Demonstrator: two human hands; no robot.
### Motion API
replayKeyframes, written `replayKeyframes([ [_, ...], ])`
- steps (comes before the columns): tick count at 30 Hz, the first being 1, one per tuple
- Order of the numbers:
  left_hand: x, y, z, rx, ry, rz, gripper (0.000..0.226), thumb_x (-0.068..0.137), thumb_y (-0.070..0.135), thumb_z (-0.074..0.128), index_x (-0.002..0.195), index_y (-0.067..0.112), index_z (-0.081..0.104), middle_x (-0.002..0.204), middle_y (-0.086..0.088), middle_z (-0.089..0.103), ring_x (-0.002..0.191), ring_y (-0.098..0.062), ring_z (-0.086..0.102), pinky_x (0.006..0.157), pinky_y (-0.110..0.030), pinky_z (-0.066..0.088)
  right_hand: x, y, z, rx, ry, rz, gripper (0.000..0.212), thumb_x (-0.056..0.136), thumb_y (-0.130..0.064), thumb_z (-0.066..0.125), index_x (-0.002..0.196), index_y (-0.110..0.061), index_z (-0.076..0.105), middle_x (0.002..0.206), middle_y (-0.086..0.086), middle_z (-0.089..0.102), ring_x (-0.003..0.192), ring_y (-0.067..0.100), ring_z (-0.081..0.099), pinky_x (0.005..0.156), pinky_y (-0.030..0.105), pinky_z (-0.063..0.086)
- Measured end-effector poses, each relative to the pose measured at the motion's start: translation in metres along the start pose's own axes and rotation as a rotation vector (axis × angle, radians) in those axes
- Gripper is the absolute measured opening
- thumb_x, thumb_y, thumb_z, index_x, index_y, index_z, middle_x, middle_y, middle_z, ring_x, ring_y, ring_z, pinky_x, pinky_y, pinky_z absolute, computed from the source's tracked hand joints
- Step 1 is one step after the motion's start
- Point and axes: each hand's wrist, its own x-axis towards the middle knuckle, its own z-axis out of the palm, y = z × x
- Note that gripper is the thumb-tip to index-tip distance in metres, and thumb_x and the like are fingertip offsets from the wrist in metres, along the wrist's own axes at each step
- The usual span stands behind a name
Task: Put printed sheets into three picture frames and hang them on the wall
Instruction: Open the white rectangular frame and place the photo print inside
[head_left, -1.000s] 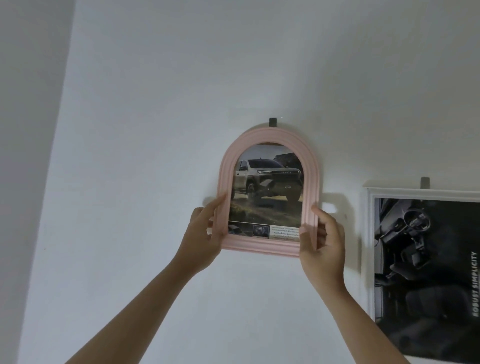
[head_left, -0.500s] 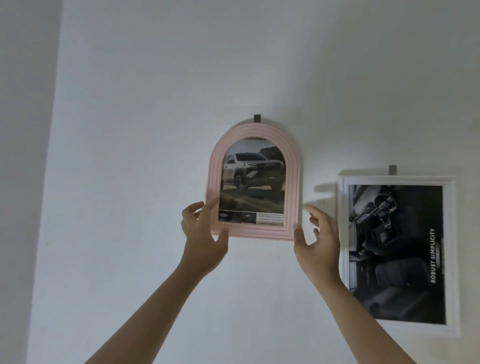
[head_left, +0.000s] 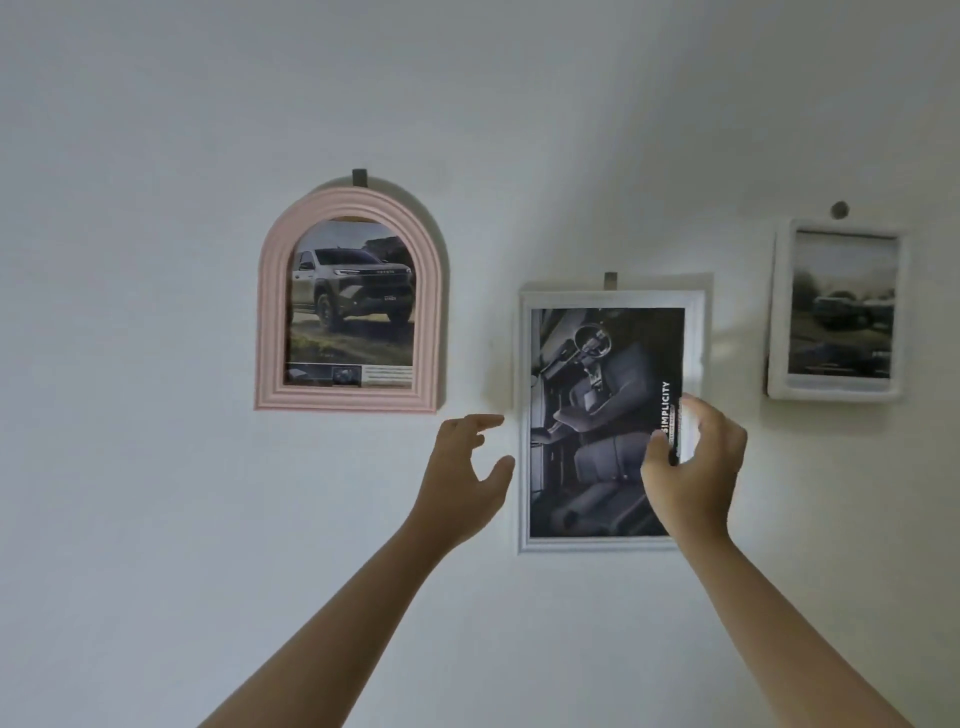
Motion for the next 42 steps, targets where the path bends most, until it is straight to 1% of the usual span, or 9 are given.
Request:
replayKeyframes([
  [3,0.005,0.006,0.028,-0.052,-0.029,-0.133,0.038,0.085,0.022,0.063,0.121,0.025,0.05,0.123,0.008,0.046,0.11,-0.012,0.049,0.088,-0.025,0.043,0.017,0.034,-0.018,-0.093,-0.103,0.029,0.053,0.079,-0.007,0.07,0.128,-0.014,0.052,0.126,0.017,0.052,0.115,0.034,0.048,0.093,0.042,0.045],
  [8,0.008,0.006,0.055,-0.028,-0.038,-0.245,0.035,0.083,0.019,0.064,0.116,0.027,0.053,0.121,0.005,0.042,0.11,-0.015,0.047,0.096,-0.03,0.045,0.015,0.071,-0.022,0.055,-0.367,-0.004,0.04,0.083,-0.003,0.063,0.121,-0.011,0.053,0.12,0.01,0.053,0.113,0.029,0.052,0.093,0.029,0.042],
  [16,0.01,0.015,0.048,-0.064,0.102,-0.295,0.029,0.085,0.008,0.06,0.109,0.024,0.061,0.116,0.0,0.061,0.1,-0.018,0.061,0.075,-0.019,0.047,0.023,0.076,-0.018,0.231,-0.347,-0.093,0.034,0.085,0.005,0.054,0.111,-0.016,0.058,0.109,-0.006,0.055,0.095,0.023,0.056,0.082,0.028,0.046],
  [19,0.006,0.022,0.044,-0.073,0.149,-0.289,0.035,0.084,-0.001,0.056,0.105,0.026,0.064,0.111,-0.001,0.061,0.097,-0.018,0.062,0.076,-0.02,0.047,0.024,0.074,-0.022,0.33,-0.351,-0.028,0.036,0.088,0.003,0.05,0.111,-0.023,0.057,0.113,-0.003,0.059,0.104,0.022,0.056,0.088,0.025,0.046],
  [23,-0.011,0.035,0.041,-0.073,0.152,-0.265,0.041,0.084,-0.004,0.057,0.104,0.03,0.065,0.109,-0.002,0.059,0.082,-0.017,0.064,0.069,-0.028,0.052,0.027,0.061,-0.047,0.508,-0.389,0.071,0.033,0.089,0.005,0.049,0.109,-0.019,0.058,0.114,-0.001,0.06,0.103,0.003,0.056,0.083,0.001,0.039],
  [28,-0.061,0.031,0.04,-0.115,0.15,-0.318,0.046,0.084,-0.007,0.055,0.106,0.032,0.066,0.112,-0.004,0.063,0.082,-0.033,0.066,0.072,-0.037,0.051,-0.001,0.068,-0.08,0.613,-0.537,0.088,0.037,0.087,0.008,0.052,0.112,-0.019,0.059,0.118,-0.005,0.063,0.11,0.007,0.058,0.094,0.018,0.046],
  [37,-0.19,0.001,0.074,-0.206,0.062,-0.607,0.048,0.085,-0.014,0.049,0.109,0.024,0.065,0.106,-0.008,0.067,0.076,-0.016,0.06,0.062,-0.023,0.052,-0.119,0.103,-0.14,0.596,-0.646,0.366,0.035,0.086,0.008,0.054,0.115,-0.01,0.062,0.119,0.0,0.064,0.09,0.02,0.061,0.077,0.003,0.044],
  [40,-0.231,-0.011,0.082,-0.235,0.038,-0.738,0.05,0.083,-0.017,0.046,0.108,0.022,0.065,0.101,-0.018,0.066,0.073,-0.019,0.058,0.059,-0.024,0.05,-0.159,0.112,-0.161,0.583,-0.681,0.45,0.042,0.085,0.012,0.053,0.109,-0.02,0.063,0.115,-0.006,0.065,0.102,0.0,0.061,0.09,0.009,0.043],
  [42,-0.256,-0.017,0.09,-0.233,0.028,-0.826,0.051,0.083,-0.018,0.043,0.108,0.022,0.065,0.101,-0.02,0.065,0.076,-0.021,0.057,0.063,-0.029,0.049,-0.184,0.118,-0.172,0.551,-0.702,0.508,0.041,0.084,0.014,0.053,0.11,-0.016,0.063,0.116,-0.004,0.065,0.099,0.006,0.062,0.085,0.005,0.042],
])
